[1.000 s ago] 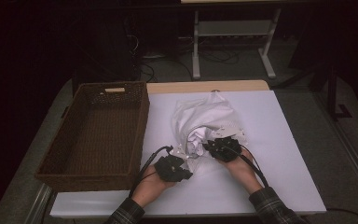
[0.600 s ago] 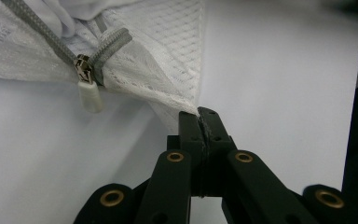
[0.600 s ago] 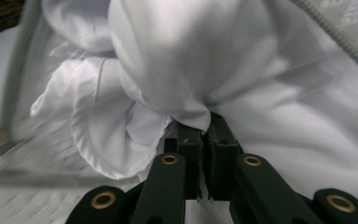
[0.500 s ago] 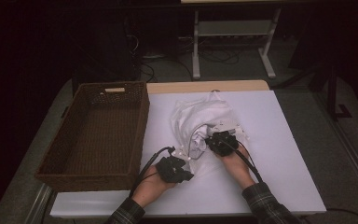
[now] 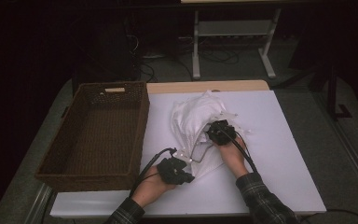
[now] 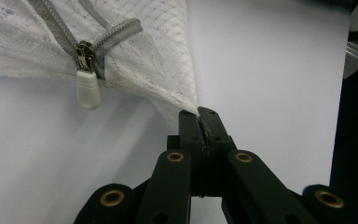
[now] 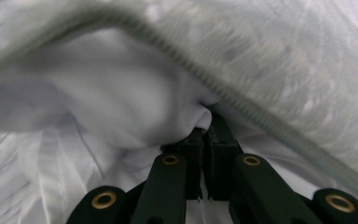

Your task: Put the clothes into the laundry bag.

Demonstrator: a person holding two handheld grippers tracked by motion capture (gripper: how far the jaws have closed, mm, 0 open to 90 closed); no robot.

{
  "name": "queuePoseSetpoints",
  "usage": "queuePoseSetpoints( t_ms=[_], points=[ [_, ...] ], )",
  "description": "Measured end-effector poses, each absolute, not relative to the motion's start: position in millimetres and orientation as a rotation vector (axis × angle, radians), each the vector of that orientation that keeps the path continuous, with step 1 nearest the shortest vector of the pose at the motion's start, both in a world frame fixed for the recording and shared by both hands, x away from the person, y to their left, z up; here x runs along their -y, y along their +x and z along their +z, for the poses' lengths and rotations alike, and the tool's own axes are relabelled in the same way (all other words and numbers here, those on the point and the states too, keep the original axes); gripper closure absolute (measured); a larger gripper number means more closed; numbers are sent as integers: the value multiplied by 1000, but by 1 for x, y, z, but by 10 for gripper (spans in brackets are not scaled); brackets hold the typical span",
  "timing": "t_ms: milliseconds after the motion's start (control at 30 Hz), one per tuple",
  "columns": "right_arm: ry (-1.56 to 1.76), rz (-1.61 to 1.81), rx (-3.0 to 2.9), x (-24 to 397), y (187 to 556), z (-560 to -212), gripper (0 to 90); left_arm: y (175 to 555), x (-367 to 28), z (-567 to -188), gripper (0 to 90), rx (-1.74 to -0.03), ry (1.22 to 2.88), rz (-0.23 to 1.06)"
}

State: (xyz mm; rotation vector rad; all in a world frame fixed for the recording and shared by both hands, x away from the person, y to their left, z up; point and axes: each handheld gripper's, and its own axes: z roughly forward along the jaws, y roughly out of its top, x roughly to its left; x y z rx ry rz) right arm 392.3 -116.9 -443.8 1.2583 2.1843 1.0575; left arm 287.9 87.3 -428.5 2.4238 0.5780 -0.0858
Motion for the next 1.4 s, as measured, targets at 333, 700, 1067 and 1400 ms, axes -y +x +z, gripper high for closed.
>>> queuePoseSetpoints(
  t_ms=[333,700,1067,1400],
  points=[
    [1240,1075,-2179,123,397,-443,825,289,-91,-429,894,-581,2411,-84],
    [1061,1137,-2341,161,362,-425,538,291,-94,-429,887,-607,2395,-68],
    [1105,1152,-2313,208,349,-416,456,291,-95,-430,884,-620,2380,-64],
    [1150,1202,-2283,250,343,-421,407,291,-95,-430,884,-617,2381,-65]
  ],
)
